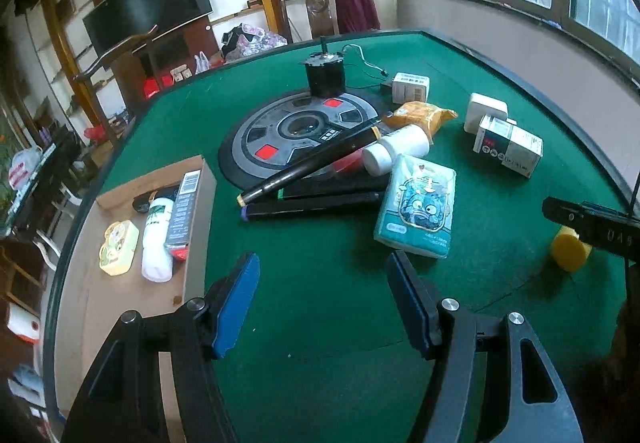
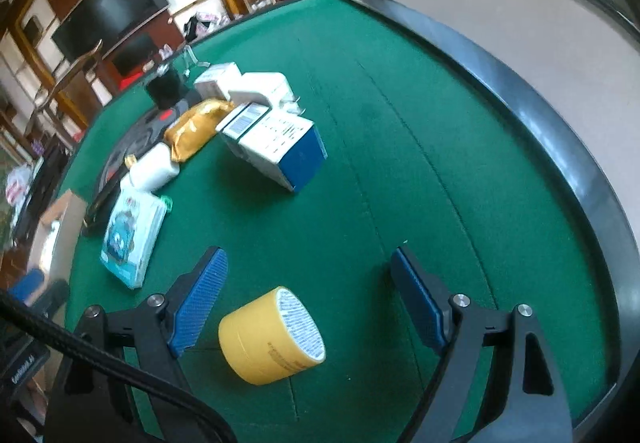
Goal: Organize objects
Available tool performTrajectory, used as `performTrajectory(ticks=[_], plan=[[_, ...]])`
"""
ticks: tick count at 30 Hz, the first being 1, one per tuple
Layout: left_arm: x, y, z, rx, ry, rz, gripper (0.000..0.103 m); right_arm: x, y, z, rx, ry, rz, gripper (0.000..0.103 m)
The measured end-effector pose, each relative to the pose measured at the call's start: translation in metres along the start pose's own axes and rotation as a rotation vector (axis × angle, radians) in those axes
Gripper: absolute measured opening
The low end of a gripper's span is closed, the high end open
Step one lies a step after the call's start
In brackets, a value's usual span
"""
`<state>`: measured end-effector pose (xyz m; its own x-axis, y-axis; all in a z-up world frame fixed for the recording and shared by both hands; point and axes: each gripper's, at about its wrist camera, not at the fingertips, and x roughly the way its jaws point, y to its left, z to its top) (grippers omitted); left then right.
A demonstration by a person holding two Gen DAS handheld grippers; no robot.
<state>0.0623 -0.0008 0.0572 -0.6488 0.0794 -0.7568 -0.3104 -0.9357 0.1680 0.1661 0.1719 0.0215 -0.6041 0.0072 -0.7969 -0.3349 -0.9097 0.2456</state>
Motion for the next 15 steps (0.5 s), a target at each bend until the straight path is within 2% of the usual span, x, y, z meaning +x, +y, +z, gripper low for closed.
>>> performTrajectory(ticks=[8, 15], plan=[[0.013, -0.022, 0.006, 0.036, 0.034, -0.001, 0.060, 0.001, 0.000, 0.000, -0.015, 0.002, 0.003, 0.082], [0.023, -0.031, 0.010, 0.029, 0.055, -0.050, 0.060, -0.001, -0.007, 0.000, 0.019, -0.009, 0.038, 0.082]])
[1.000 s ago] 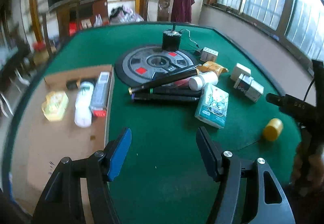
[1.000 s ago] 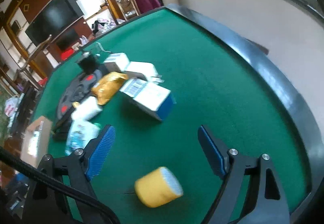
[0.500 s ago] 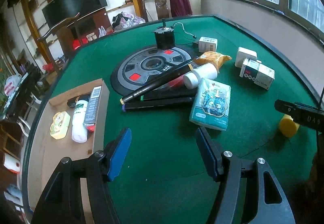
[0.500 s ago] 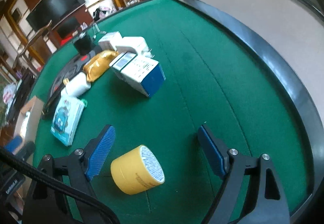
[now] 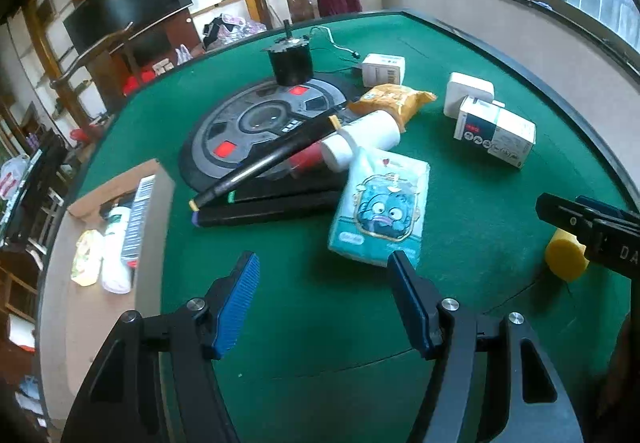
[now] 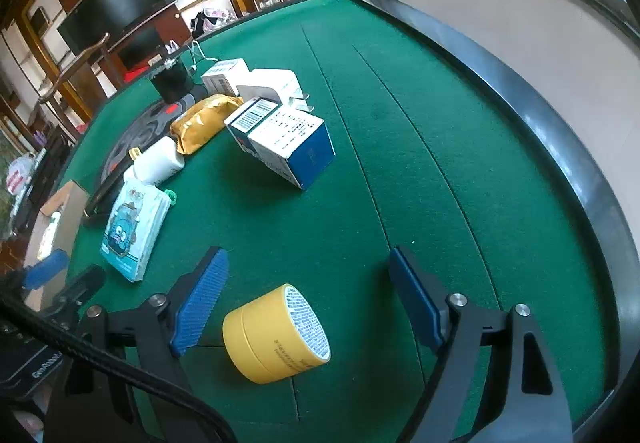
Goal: Organize objects
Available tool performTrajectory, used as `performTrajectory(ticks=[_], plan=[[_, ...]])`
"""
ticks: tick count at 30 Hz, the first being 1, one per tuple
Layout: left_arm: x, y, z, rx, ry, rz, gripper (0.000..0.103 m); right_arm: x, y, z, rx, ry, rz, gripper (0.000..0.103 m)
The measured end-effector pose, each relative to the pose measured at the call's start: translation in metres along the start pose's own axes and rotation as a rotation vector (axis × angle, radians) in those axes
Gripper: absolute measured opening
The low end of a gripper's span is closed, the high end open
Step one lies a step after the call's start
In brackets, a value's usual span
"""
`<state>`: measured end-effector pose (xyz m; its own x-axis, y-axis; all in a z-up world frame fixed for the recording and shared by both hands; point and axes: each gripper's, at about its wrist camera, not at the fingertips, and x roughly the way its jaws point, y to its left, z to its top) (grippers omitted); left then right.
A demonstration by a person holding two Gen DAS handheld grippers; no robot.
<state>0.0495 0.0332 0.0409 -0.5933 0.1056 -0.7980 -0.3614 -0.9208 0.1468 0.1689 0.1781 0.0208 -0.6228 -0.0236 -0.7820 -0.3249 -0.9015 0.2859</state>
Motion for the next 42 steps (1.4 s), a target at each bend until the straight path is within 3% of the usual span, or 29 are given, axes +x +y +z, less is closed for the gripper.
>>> performTrajectory(ticks=[4, 14, 18, 19, 22, 31, 34, 38, 42], plan=[[0.010, -0.007, 0.007, 0.029, -0.019, -0.030, 0.060, -0.002, -0.003, 0.000, 0.017, -0.004, 0.021, 0.082], [0.034, -0.037, 0.026, 0.136, -0.039, -0.001, 0.060, -0.003, -0.004, 0.000, 0.032, -0.005, 0.039, 0.083], [0.040, -0.048, 0.024, 0.171, -0.038, -0.021, 0.060, -0.004, -0.007, 0.000, 0.046, -0.005, 0.055, 0.083], [0.040, -0.049, 0.023, 0.169, -0.032, -0.046, 0.055, -0.004, -0.009, 0.001, 0.055, -0.006, 0.065, 0.083], [0.038, -0.044, 0.022, 0.117, 0.001, -0.156, 0.008, -0.005, -0.018, 0.002, 0.100, -0.009, 0.118, 0.083], [-0.013, -0.020, 0.013, 0.007, -0.100, -0.243, 0.009, -0.007, -0.049, 0.005, 0.265, -0.029, 0.290, 0.083], [-0.034, -0.004, 0.005, -0.008, -0.135, -0.251, 0.009, -0.014, -0.052, 0.004, 0.264, -0.033, 0.256, 0.083], [-0.052, 0.019, -0.008, -0.033, -0.158, -0.258, 0.009, -0.029, -0.016, -0.004, 0.010, -0.044, 0.080, 0.083], [-0.052, 0.048, -0.020, -0.099, -0.140, -0.278, 0.009, -0.032, 0.024, -0.012, -0.230, -0.056, -0.041, 0.082]])
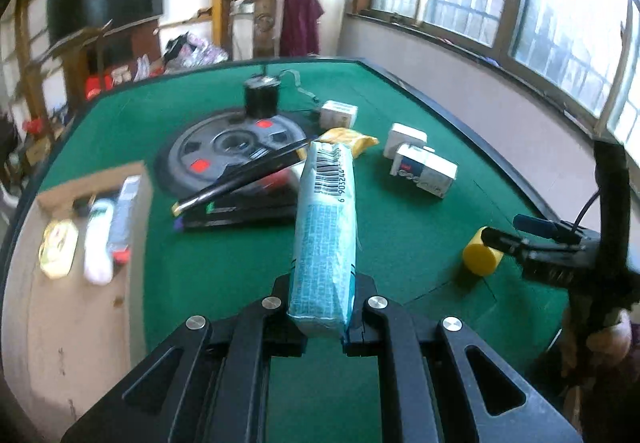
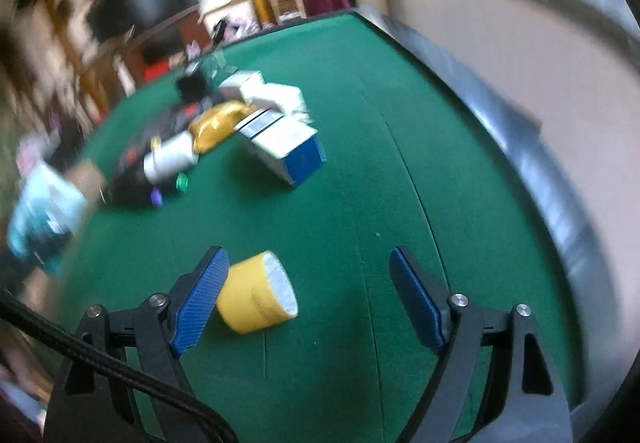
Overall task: Organize objects
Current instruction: 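Grasp the blue tissue pack with the left tool while the right tool grasps the yellow tape roll, then place the tissue pack and tape roll into the cardboard box with both tools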
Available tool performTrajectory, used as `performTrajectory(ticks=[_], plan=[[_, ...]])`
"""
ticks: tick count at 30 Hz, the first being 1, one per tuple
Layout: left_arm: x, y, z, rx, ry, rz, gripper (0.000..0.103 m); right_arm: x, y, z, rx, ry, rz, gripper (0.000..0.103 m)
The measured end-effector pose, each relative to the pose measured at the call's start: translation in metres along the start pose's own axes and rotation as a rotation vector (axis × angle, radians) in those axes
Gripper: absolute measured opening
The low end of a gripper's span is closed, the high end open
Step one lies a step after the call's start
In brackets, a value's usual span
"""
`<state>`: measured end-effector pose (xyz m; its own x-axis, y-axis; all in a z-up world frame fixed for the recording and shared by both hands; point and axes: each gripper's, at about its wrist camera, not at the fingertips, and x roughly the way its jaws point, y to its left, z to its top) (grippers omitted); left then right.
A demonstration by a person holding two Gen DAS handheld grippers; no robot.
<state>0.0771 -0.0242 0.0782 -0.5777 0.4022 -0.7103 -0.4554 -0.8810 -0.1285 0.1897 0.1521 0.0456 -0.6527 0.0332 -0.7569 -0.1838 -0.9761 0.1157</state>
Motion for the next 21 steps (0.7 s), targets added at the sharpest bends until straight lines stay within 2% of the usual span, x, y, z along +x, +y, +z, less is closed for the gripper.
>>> performTrajectory(ticks=[3, 4, 5, 6, 7, 8, 11, 14, 17, 21], plan=[[-0.010, 0.020, -0.006, -0.046, -0.010, 0.010, 0.009, 0.005, 0.021, 0.003, -0.102, 0.001, -0.058, 0.081], [-0.014, 0.027, -0.008, -0.060, -0.013, 0.016, 0.009, 0.009, 0.026, 0.003, -0.123, 0.009, -0.078, 0.076], [-0.017, 0.035, -0.010, -0.075, -0.015, 0.021, 0.009, 0.012, 0.028, 0.003, -0.137, 0.024, -0.092, 0.063], [-0.022, 0.043, -0.011, -0.090, -0.020, 0.026, 0.009, 0.016, 0.029, 0.001, -0.138, 0.043, -0.091, 0.054], [-0.026, 0.050, -0.013, -0.100, -0.026, 0.034, 0.009, 0.019, 0.027, -0.001, -0.129, 0.060, -0.084, 0.036], [-0.031, 0.057, -0.016, -0.107, -0.032, 0.042, 0.009, 0.022, 0.026, -0.001, -0.118, 0.080, -0.089, 0.030], [-0.046, 0.079, -0.023, -0.134, -0.053, 0.071, 0.009, 0.017, 0.021, -0.005, -0.093, 0.091, -0.088, 0.030], [-0.059, 0.103, -0.027, -0.165, -0.068, 0.100, 0.009, 0.009, 0.019, -0.005, -0.057, 0.104, -0.050, 0.030], [-0.070, 0.131, -0.028, -0.197, -0.079, 0.157, 0.009, -0.007, 0.030, 0.005, -0.038, 0.082, 0.018, 0.030], [-0.076, 0.170, -0.028, -0.222, -0.069, 0.257, 0.009, -0.027, 0.066, 0.025, -0.064, 0.047, 0.137, 0.030]])
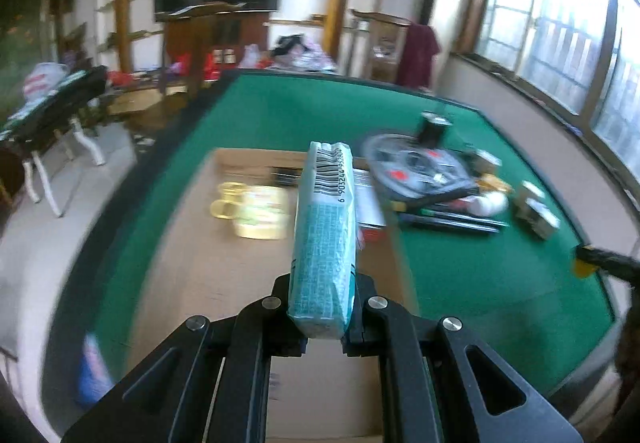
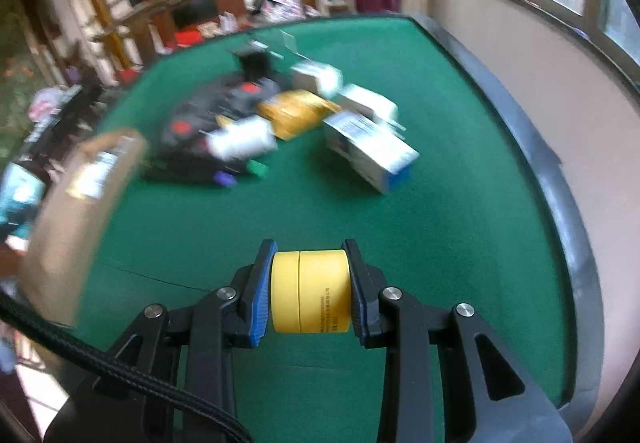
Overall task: Organize objects
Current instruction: 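Place the tissue pack and tape roll into the cardboard box with both tools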
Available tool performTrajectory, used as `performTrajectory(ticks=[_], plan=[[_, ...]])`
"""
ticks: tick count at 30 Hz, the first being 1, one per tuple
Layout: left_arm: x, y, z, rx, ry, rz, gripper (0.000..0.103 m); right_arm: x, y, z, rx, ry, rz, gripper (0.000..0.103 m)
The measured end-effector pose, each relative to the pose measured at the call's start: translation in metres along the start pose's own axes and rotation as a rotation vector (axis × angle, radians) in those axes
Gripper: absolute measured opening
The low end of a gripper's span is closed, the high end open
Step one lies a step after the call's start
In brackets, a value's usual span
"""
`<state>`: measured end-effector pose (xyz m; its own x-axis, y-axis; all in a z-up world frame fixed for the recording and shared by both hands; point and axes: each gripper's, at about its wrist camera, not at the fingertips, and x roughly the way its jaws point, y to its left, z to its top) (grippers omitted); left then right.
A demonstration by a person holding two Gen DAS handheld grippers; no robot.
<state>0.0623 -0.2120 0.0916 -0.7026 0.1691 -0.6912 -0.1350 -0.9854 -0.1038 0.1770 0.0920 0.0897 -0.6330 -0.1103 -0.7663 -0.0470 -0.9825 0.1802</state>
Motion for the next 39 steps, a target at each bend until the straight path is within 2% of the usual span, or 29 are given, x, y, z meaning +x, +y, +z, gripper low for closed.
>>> performTrajectory(ticks=[3, 6, 12, 14, 19, 25, 31, 39], plan=[[0.014, 0.025, 0.006, -0.007, 0.029, 0.061, 0.009, 0.000, 0.043, 0.018, -0.051, 0.003, 0.102, 0.030], [0.030, 0.040, 0.010, -0.013, 0.062, 0.087, 0.009, 0.013, 0.091, 0.031, -0.092, 0.036, 0.217, 0.030], [0.075, 0.062, 0.019, -0.019, 0.140, 0.110, 0.009, 0.067, 0.183, 0.043, -0.143, 0.140, 0.358, 0.030], [0.087, 0.066, 0.018, -0.023, 0.160, 0.106, 0.009, 0.089, 0.207, 0.045, -0.141, 0.179, 0.372, 0.030], [0.096, 0.067, 0.010, -0.040, 0.193, 0.059, 0.009, 0.136, 0.253, 0.058, -0.137, 0.227, 0.346, 0.030], [0.107, 0.079, 0.009, -0.096, 0.235, 0.022, 0.009, 0.175, 0.285, 0.075, -0.155, 0.248, 0.268, 0.030], [0.108, 0.086, 0.011, -0.134, 0.241, 0.006, 0.009, 0.200, 0.289, 0.083, -0.146, 0.262, 0.211, 0.030], [0.108, 0.093, 0.010, -0.169, 0.240, 0.006, 0.011, 0.208, 0.287, 0.088, -0.147, 0.269, 0.159, 0.030]])
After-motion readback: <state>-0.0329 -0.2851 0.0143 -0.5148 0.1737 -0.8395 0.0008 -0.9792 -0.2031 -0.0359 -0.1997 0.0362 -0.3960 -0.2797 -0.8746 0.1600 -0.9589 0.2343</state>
